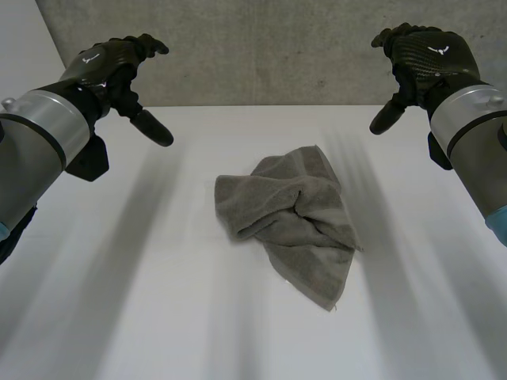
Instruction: Fold the towel.
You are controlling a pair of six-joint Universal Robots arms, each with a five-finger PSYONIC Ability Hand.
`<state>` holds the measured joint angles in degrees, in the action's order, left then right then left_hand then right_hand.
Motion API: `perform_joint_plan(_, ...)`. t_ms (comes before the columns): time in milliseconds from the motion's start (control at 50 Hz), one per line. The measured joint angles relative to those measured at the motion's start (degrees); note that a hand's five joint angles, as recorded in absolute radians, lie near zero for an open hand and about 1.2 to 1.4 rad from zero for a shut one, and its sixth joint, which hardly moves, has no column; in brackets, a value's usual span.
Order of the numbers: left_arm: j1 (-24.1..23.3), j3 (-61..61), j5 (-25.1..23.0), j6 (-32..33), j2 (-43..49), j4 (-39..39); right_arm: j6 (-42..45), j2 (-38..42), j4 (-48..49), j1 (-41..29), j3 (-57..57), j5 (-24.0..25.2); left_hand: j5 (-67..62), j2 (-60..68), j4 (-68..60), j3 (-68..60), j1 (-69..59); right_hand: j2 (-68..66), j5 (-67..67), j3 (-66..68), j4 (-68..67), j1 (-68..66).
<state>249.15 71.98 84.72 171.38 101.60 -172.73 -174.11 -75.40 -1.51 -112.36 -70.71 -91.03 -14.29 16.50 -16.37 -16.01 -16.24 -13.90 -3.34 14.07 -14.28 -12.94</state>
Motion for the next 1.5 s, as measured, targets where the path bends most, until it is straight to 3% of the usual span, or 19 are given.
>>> perform_joint_plan(200,-1.45,1.00,1.30,1.99,0.21,-0.39,0.26,0.10,-0.16,0.01,0.27,0.52,0.00,0.00,0.00,0.00,0.00,0.00,0.00,0.00,0.00,0.00)
perform_joint_plan(360,-3.62,3.56,0.78,2.01,2.65,-1.95,3.35,1.44,-2.80,-0.02,1.03,3.73,0.00,0.00,0.00,0.00,0.00,0.00,0.00,0.00,0.00,0.00)
perform_joint_plan(520,-6.86,3.23,0.37,1.95,15.07,-6.44,12.53,8.40,-7.20,-0.63,-0.05,8.12,-0.16,0.00,0.00,-0.01,0.00,0.00,0.00,-0.24,0.00,0.05)
perform_joint_plan(720,-9.38,-4.54,0.08,1.28,30.54,-8.37,13.94,20.37,-2.85,-0.98,-1.35,8.58,-2.31,0.40,-0.16,-0.29,-0.19,-0.57,-0.57,0.18,-0.38,-0.70)
perform_joint_plan(780,-10.43,-6.62,0.12,1.28,34.09,-8.35,13.09,23.80,-1.03,-1.45,-0.64,8.42,-7.96,5.44,-5.54,-5.89,-6.07,-13.09,-13.95,12.64,-12.48,-13.63)
perform_joint_plan(860,-11.91,-8.48,0.18,1.37,36.94,-8.20,11.29,26.49,0.06,-2.16,0.65,8.37,-33.21,31.18,-32.48,-32.13,-31.65,-43.59,-42.44,41.56,-41.43,-43.75)
perform_joint_plan(920,-12.65,-9.12,0.24,1.34,37.58,-8.02,9.49,26.90,0.14,-2.48,1.38,8.48,-48.19,47.12,-47.11,-48.62,-45.10,-56.75,-57.01,56.11,-56.11,-56.99)
perform_joint_plan(1000,-13.02,-8.85,0.24,1.22,35.34,-7.58,7.09,24.03,-0.08,-2.57,1.11,8.72,-67.32,65.05,-67.51,-69.19,-60.46,-61.28,-63.27,62.18,-61.96,-62.15)
perform_joint_plan(1140,-12.17,-5.30,0.06,1.40,23.92,-6.89,5.42,13.59,-1.99,-2.15,-1.44,10.69,-67.85,65.13,-68.55,-71.34,-60.41,-61.28,-63.28,62.18,-61.96,-62.78)
perform_joint_plan(1300,-8.07,0.27,-0.81,1.93,7.77,-4.64,6.22,-0.27,-14.94,-1.00,-1.78,18.41,-67.85,65.14,-68.52,-71.57,-60.41,-61.28,-63.28,62.19,-61.96,-62.92)
perform_joint_plan(1400,-4.00,2.19,-4.66,1.99,-0.31,-2.28,6.26,-7.86,-21.03,0.14,-1.02,22.62,-67.85,65.14,-68.52,-71.64,-60.41,-61.28,-63.32,62.19,-61.97,-62.92)
perform_joint_plan(1500,1.23,3.16,-11.72,1.89,-4.05,-1.25,5.89,-11.69,-22.04,0.72,-0.46,24.78,-67.85,65.14,-68.53,-71.68,-60.41,-61.28,-63.65,62.28,-61.97,-62.93)
